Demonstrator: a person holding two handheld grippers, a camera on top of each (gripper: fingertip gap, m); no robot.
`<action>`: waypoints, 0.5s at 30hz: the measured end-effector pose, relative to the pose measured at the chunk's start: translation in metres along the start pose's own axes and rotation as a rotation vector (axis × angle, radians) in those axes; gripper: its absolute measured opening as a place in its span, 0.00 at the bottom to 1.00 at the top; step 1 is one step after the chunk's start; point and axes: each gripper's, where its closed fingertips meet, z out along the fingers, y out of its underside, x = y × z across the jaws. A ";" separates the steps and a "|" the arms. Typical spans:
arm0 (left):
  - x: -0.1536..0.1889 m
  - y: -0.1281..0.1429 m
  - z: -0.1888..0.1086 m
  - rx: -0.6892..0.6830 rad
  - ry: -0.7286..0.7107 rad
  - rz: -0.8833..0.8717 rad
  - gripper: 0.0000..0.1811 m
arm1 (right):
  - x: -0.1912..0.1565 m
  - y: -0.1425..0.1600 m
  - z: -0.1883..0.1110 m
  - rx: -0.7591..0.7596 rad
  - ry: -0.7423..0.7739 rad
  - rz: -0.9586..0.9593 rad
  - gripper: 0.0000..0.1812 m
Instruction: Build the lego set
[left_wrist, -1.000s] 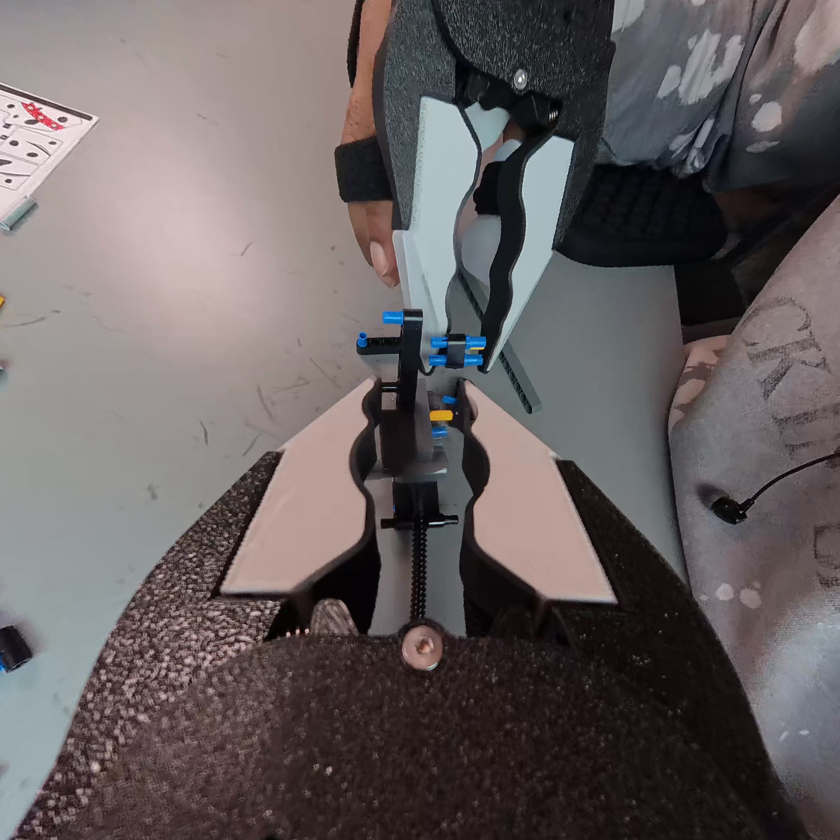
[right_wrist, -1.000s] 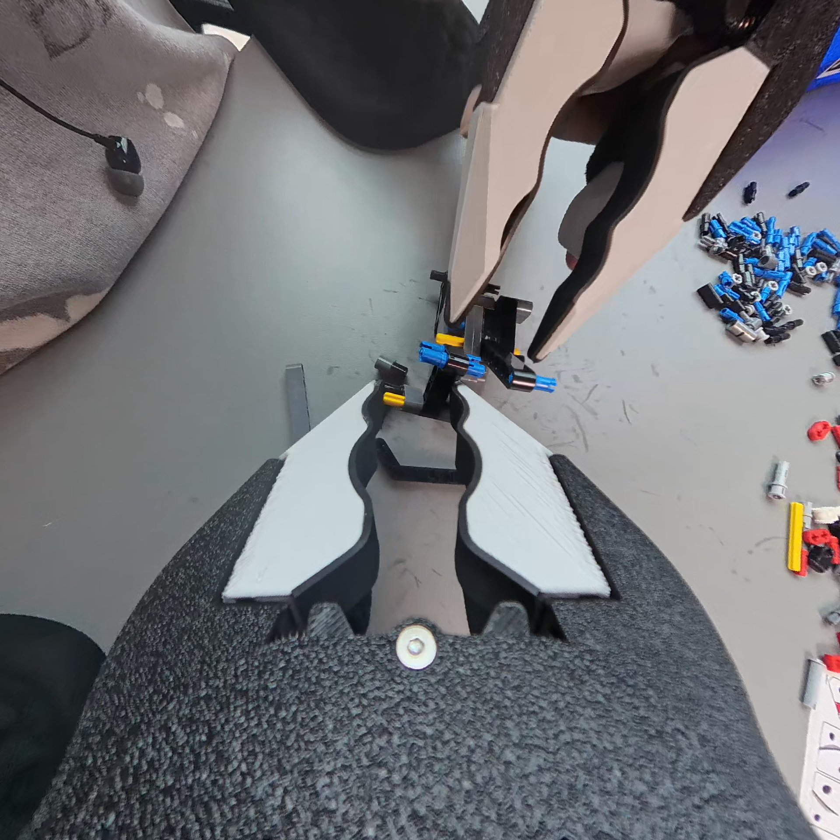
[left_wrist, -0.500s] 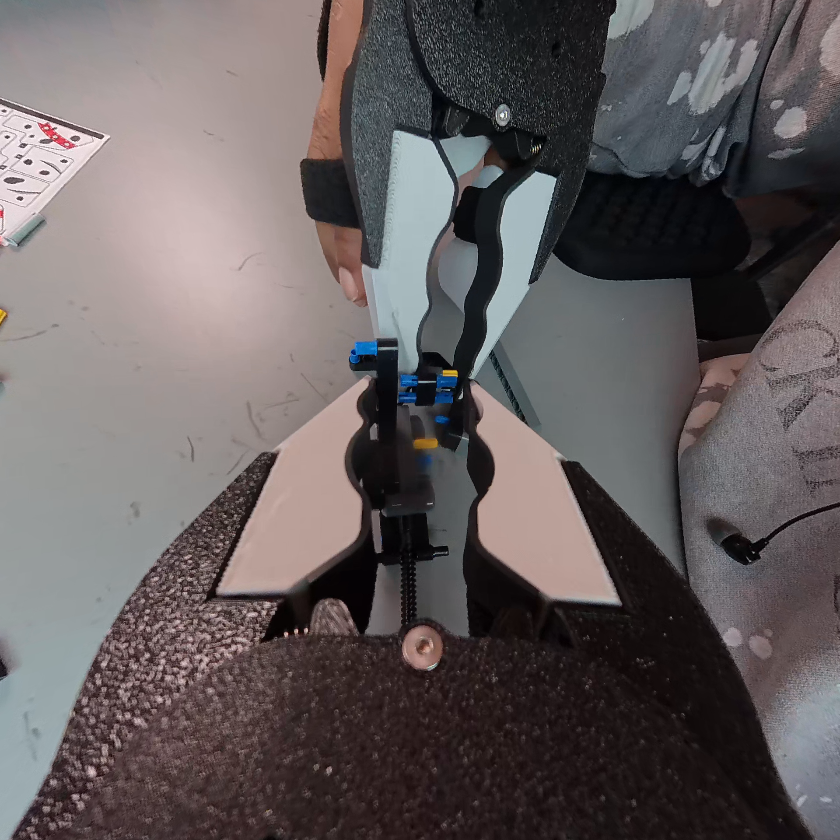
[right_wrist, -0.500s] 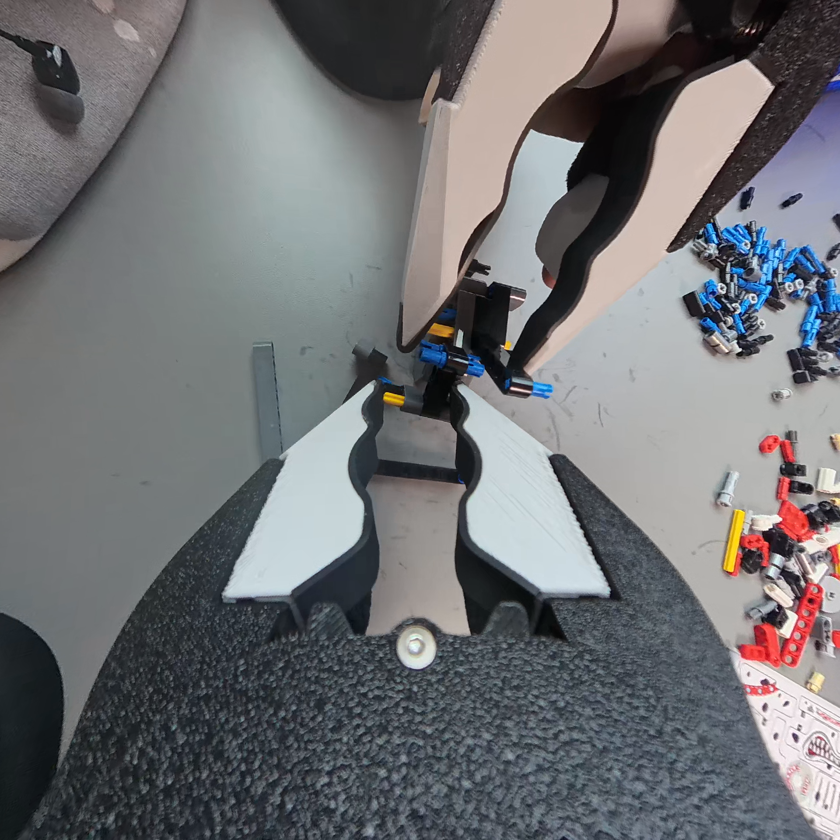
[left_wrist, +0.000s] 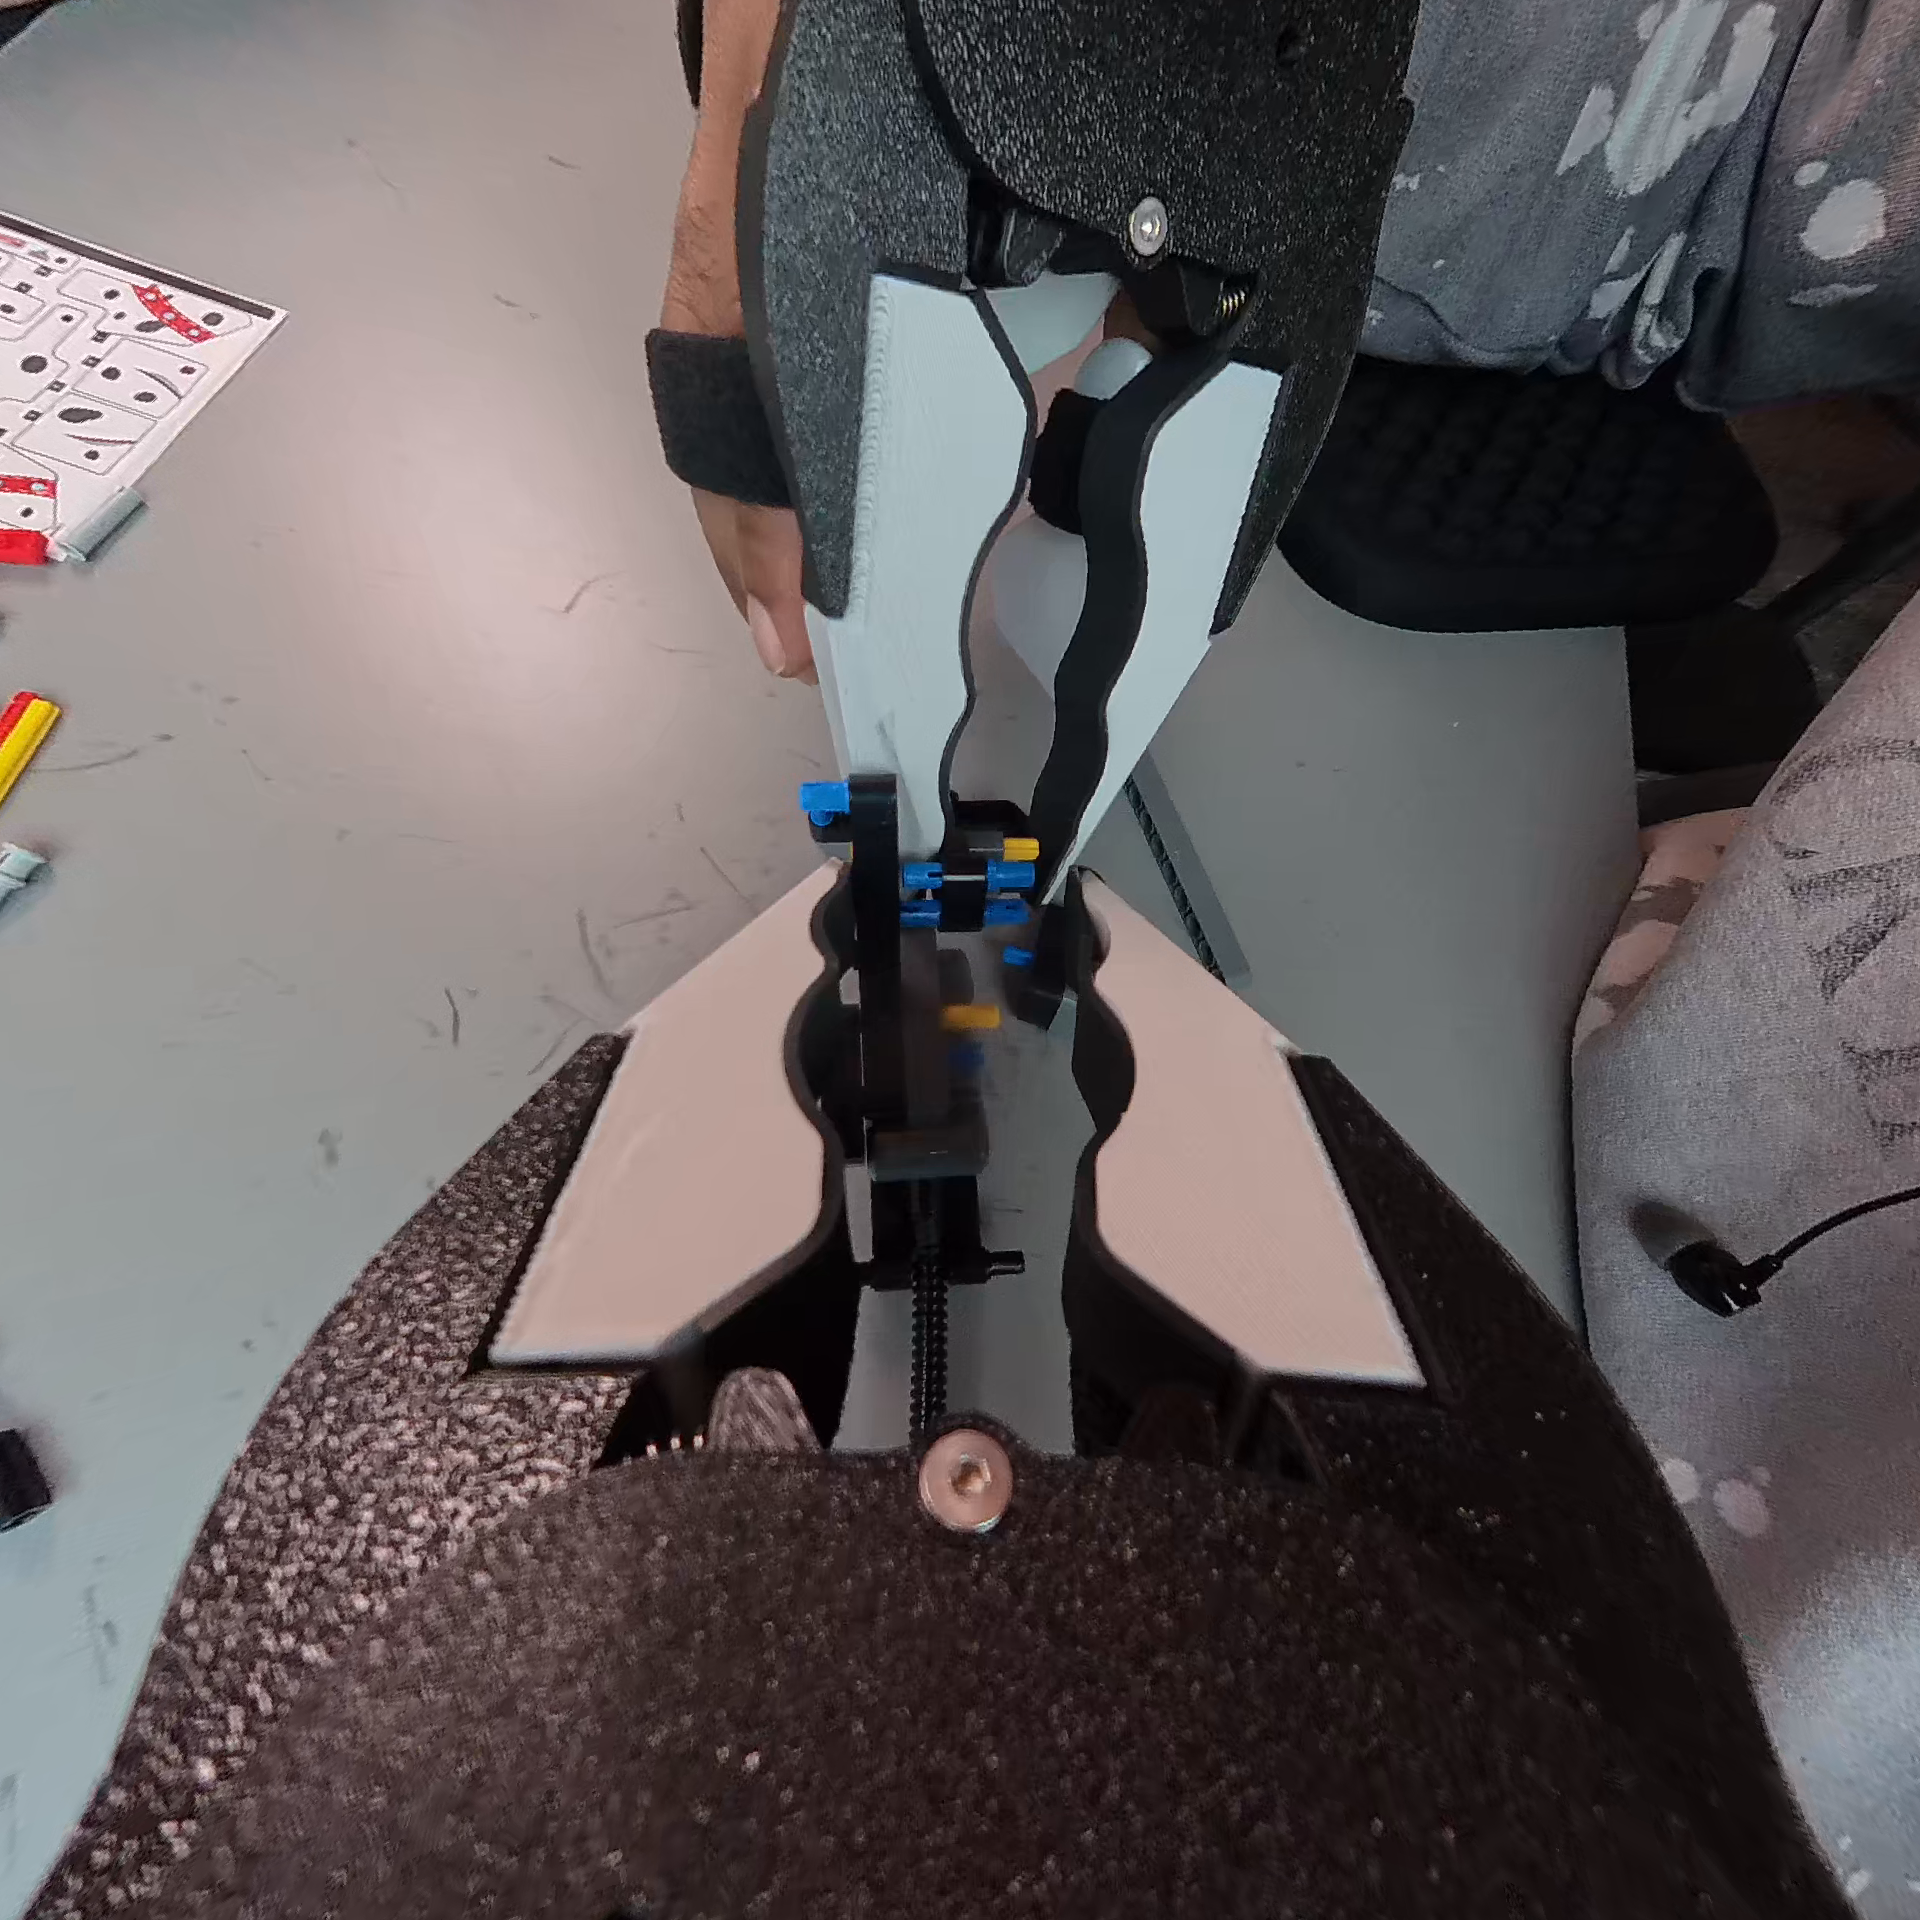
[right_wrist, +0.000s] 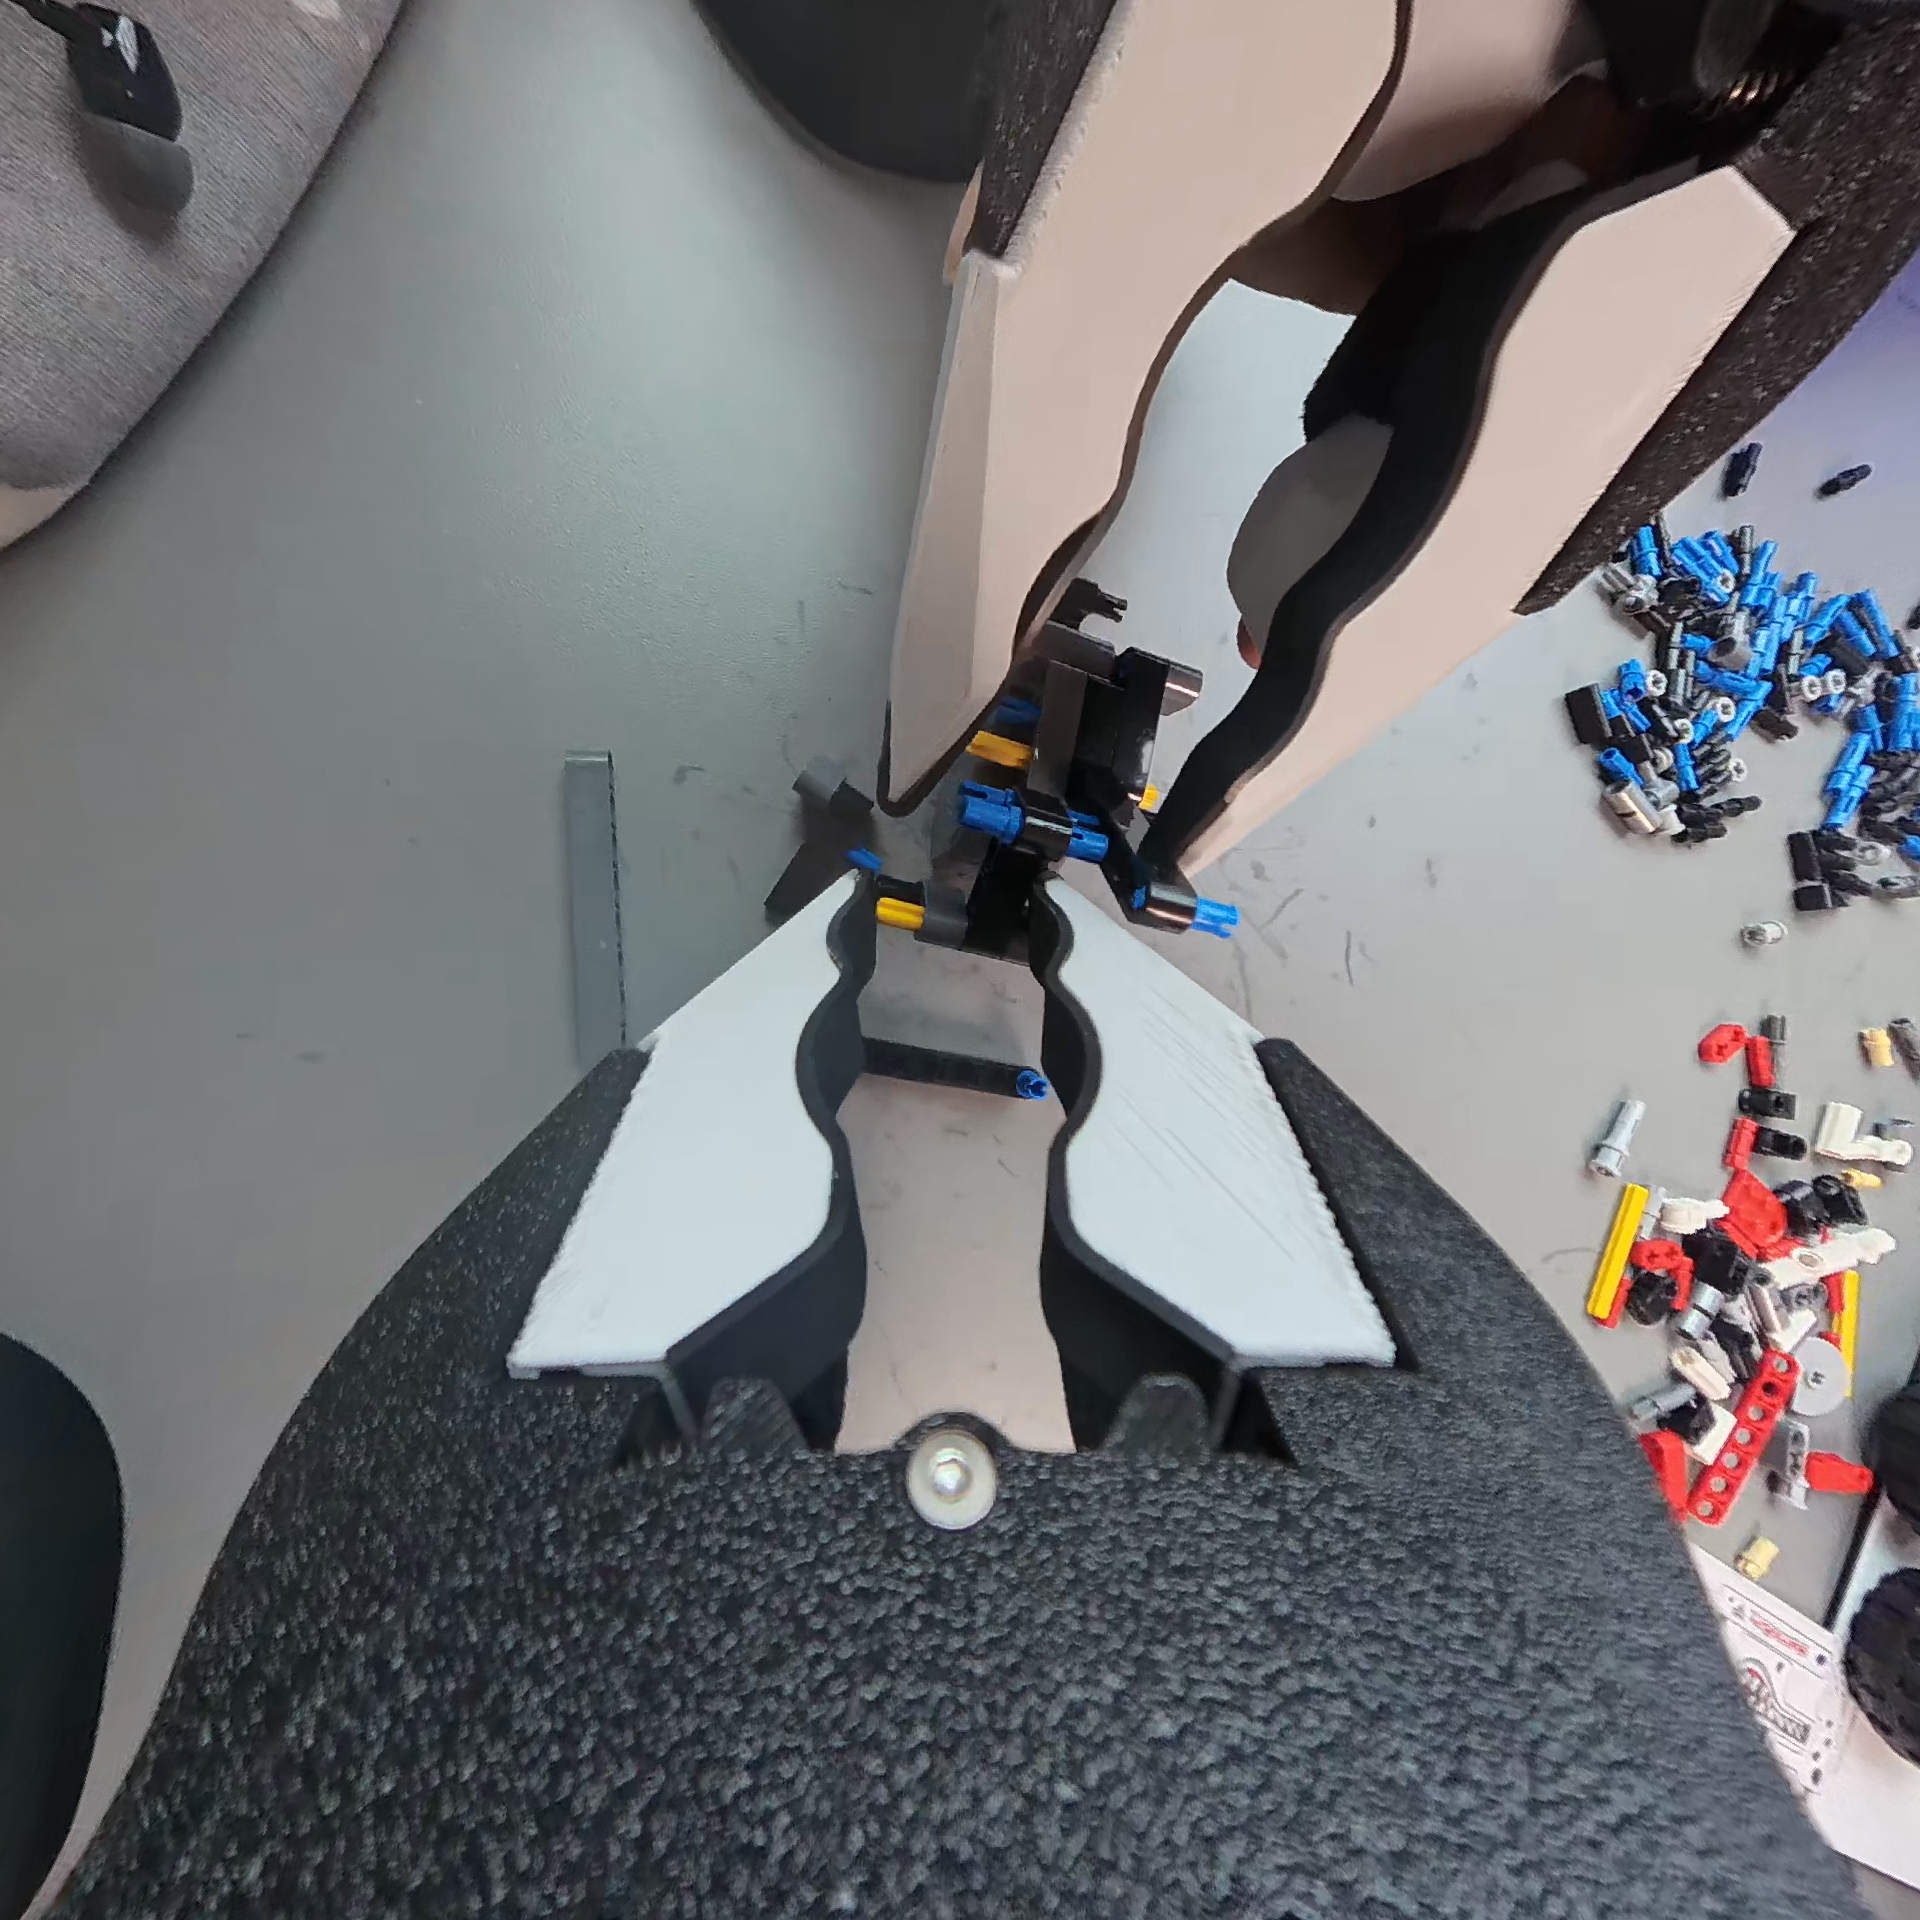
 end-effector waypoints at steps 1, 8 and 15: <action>0.000 0.000 0.000 0.000 -0.007 0.002 0.22 | 0.000 0.000 0.000 -0.006 0.001 -0.001 0.16; -0.003 0.000 0.001 -0.001 -0.060 0.012 0.20 | 0.000 0.001 0.000 -0.035 0.008 -0.004 0.16; -0.006 0.001 0.001 -0.010 -0.105 0.042 0.18 | 0.001 0.001 0.000 -0.011 -0.012 0.018 0.16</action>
